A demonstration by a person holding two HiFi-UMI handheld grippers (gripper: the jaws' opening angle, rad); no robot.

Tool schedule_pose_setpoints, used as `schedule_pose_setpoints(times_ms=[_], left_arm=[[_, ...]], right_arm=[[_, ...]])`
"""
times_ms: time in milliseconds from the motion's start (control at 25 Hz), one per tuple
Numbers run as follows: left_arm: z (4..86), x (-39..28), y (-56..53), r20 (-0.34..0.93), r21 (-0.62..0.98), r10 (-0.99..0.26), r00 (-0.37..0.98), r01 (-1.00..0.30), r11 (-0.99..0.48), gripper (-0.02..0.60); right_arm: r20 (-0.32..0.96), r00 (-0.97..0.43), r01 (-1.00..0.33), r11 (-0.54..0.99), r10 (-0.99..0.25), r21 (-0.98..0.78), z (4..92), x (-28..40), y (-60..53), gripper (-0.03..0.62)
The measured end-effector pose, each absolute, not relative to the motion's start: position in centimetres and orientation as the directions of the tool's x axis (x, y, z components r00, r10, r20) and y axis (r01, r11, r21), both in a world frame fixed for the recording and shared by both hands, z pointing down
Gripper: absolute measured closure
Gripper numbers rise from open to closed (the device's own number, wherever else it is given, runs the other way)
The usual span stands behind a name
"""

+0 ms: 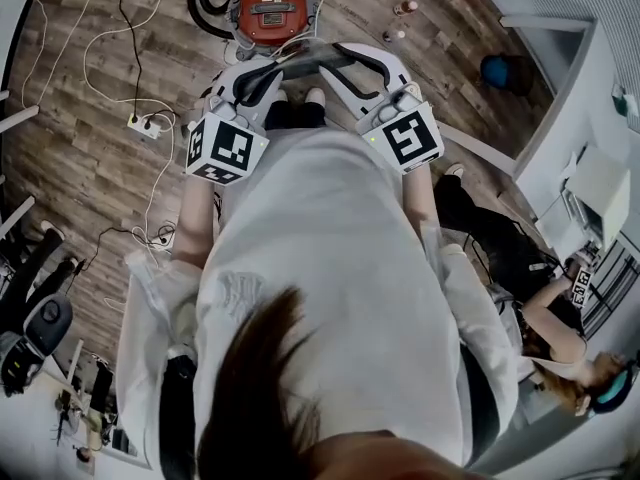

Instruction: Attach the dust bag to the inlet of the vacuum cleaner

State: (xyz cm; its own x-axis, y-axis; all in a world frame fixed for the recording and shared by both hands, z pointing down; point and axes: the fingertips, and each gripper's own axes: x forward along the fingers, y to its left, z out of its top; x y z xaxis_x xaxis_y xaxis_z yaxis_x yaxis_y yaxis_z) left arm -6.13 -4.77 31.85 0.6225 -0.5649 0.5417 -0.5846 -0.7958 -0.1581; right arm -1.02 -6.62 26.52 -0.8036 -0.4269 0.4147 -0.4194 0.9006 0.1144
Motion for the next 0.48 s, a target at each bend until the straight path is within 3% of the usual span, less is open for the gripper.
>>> schedule_pose_setpoints(times_ms=[160,480], left_arm=[[32.8,-4.8,-4.1,0.564,-0.137,-0.510,0.649,-0.536,-0.833,0.541],[35.2,-2.8,-2.5,0.610,-0.111,-0.411,0.678,-0.440,-0.891,0.541]], right_arm=[[0.507,-0.801,-0.305,0.946,-0.318,0.111,28.8,-1.8,-5.4,0.405],[0.662,-0.724,-0.152,0.981,-0.195,0.123,33.5,-1.5,-4.0,0.419]])
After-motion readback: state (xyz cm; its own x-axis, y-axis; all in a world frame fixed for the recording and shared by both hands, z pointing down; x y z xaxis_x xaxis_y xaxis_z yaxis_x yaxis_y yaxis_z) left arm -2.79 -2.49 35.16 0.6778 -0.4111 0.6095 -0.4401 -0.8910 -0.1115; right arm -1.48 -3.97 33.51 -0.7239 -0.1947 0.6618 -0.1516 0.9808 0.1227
